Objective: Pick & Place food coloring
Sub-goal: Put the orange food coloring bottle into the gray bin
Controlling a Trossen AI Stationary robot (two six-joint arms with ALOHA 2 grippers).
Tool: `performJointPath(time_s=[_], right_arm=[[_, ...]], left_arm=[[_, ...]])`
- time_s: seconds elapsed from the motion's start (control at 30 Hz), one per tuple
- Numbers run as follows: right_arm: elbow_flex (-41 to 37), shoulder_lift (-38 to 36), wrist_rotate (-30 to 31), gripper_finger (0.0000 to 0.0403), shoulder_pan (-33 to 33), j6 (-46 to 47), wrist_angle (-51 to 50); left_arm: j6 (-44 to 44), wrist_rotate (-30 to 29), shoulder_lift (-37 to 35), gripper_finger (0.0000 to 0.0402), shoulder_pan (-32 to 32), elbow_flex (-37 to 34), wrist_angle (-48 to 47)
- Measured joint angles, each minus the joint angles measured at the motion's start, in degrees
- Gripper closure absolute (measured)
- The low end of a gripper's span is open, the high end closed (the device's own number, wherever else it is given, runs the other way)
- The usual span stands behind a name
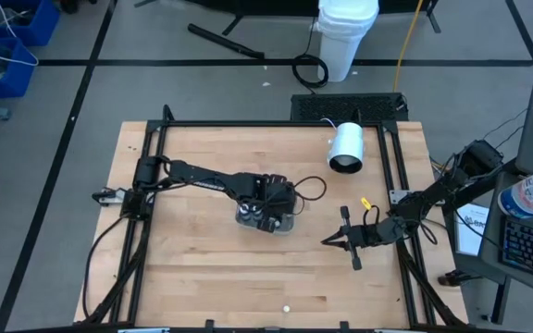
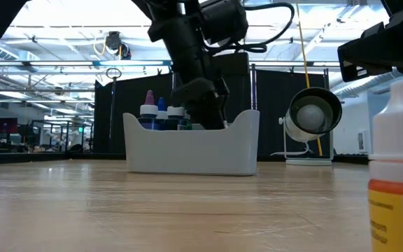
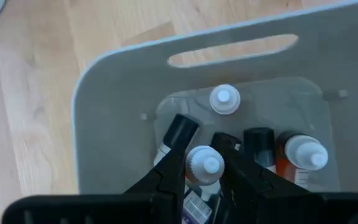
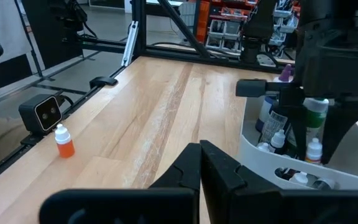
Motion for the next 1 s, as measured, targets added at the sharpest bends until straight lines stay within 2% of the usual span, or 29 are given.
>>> performJointPath(time_s=[1.0], right_arm=[[0.0,0.0,0.0,0.0403,0.0,0.0,0.0]], left_arm=[[-3.5,2.4,0.0,0.0318,0.0,-0.5,2.5]])
